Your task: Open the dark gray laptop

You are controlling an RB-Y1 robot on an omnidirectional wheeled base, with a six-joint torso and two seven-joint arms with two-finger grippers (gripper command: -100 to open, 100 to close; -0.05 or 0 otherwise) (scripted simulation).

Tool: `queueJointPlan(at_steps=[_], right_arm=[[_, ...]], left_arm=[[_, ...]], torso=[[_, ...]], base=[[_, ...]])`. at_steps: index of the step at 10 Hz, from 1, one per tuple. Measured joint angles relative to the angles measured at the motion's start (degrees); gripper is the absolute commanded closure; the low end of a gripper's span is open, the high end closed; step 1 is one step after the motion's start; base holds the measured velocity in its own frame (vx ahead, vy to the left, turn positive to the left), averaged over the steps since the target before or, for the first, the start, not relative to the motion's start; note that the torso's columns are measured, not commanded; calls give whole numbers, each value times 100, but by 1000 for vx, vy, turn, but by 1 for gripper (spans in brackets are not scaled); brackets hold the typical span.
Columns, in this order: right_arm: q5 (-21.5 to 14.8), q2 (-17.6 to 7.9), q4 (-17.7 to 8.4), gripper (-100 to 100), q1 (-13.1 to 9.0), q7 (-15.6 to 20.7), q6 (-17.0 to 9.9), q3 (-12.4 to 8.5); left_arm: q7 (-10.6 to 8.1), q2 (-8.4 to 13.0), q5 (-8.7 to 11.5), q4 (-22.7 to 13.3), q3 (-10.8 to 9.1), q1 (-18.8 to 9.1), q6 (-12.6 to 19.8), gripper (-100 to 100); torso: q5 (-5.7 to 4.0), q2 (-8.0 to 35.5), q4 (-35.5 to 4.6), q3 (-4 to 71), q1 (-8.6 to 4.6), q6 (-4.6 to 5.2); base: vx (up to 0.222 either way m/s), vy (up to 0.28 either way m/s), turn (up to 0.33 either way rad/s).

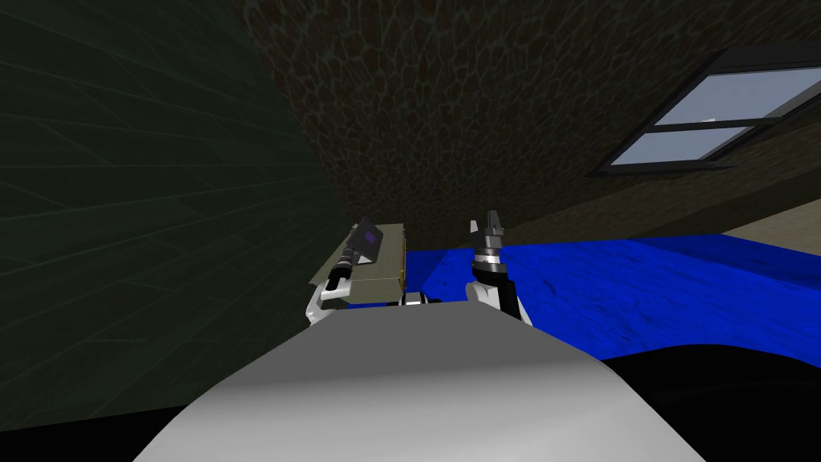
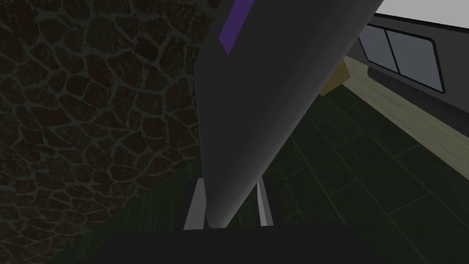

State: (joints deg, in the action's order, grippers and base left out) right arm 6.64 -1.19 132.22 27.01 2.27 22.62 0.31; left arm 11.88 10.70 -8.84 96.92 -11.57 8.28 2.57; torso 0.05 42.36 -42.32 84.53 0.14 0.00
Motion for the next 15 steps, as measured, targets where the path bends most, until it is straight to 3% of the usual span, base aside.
queueJointPlan(at_steps=[6,7,11,12,15], right_arm=[[0,0,0,0,0,0,0,0],[0,1,0,0,0,0,0,1],[0,0,0,0,0,0,0,0],[0,0,0,0,0,0,0,0],[0,2,0,0,0,0,0,2]], left_arm=[[-595,-263,583,-692,84,-393,66,100],[-628,-268,600,-719,88,-399,63,100],[-994,-584,966,-1210,174,-460,-220,100],[-1080,-668,1045,-1336,187,-477,-287,-100],[-1082,-651,1062,-903,156,-452,131,-100]], torso=[[-2,-6,0,2,-3,-4],[-9,-8,0,5,-30,-4],[-6,-9,4,5,-17,-4],[-7,-8,2,5,-16,-2],[-16,-1,-4,1,-44,2]], base=[[-26,121,1],[1,118,-8],[-5,147,-25],[-6,61,-21],[-11,-26,-7]])
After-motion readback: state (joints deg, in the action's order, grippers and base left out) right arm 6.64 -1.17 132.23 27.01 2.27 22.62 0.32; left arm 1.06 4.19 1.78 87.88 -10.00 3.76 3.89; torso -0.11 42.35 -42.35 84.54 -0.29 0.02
